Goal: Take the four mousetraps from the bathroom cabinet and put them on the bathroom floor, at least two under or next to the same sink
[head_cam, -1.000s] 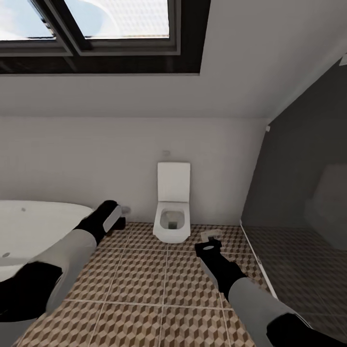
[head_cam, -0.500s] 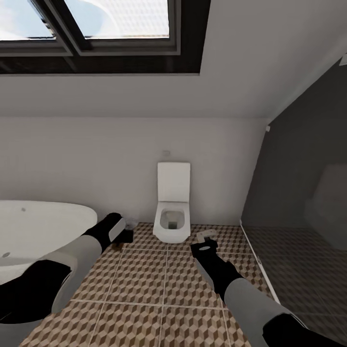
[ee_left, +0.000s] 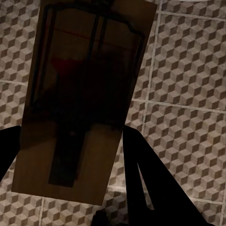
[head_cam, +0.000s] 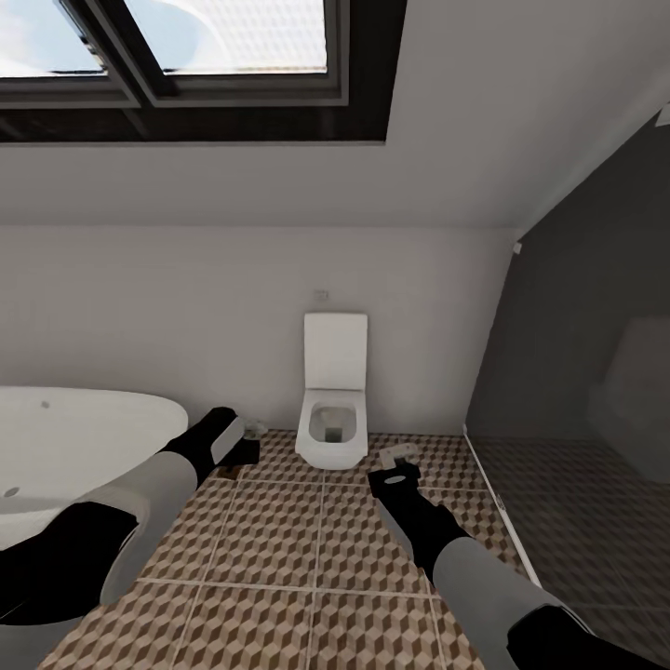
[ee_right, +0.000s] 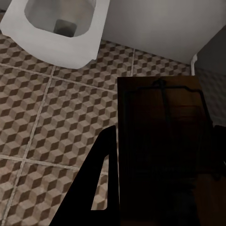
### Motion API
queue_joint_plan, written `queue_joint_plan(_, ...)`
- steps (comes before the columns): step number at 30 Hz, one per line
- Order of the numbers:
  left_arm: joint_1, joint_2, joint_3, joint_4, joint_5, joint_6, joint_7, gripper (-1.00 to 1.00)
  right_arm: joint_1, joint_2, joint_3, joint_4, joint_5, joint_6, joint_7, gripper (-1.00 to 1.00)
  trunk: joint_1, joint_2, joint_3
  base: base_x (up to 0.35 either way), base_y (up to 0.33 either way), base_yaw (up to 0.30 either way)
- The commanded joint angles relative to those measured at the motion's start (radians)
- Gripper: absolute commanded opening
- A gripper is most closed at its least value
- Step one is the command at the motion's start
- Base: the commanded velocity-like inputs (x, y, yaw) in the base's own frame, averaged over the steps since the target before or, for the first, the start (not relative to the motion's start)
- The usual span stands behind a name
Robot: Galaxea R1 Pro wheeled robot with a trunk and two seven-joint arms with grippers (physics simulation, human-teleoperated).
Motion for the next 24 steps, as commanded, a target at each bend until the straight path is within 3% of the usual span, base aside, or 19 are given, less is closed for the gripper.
queue_joint_plan(1,-0.001,0.001,-0.006,-0.001,0.007,0.004,0.003,-1.00,-0.001,0.000,0.005,0.000,-0.011,0.003,-0.007,-1.00,0.005,-0.010,-0.006,0.000,0.000,0.000)
queue_joint_plan(8,-0.001,-0.003,-0.007,0.001,0.007,0.003,0.001,-1.00,-0.001,0.000,0.005,0.000,-0.011,0.003,-0.007,-1.00,0.031,-0.059,-0.027,0.000,0.000,0.000)
queue_joint_plan(14,0.000,-0.018,-0.007,0.002,0.007,0.003,-0.001,-1.00,-0.002,0.000,0.005,0.000,-0.010,0.003,-0.006,-1.00,0.054,-0.101,-0.046,0.000,0.000,0.000)
queue_joint_plan(19,0.001,-0.047,-0.007,0.021,0.007,0.001,-0.003,-1.00,-0.001,-0.005,0.004,-0.001,-0.011,0.002,-0.002,-1.00,0.074,-0.136,-0.062,0.000,0.000,0.000)
queue_joint_plan(24,0.001,-0.051,-0.008,0.025,0.007,0.000,-0.004,-1.00,-0.002,-0.007,0.003,-0.001,-0.012,0.002,0.003,-1.00,0.093,-0.171,-0.078,0.000,0.000,0.000)
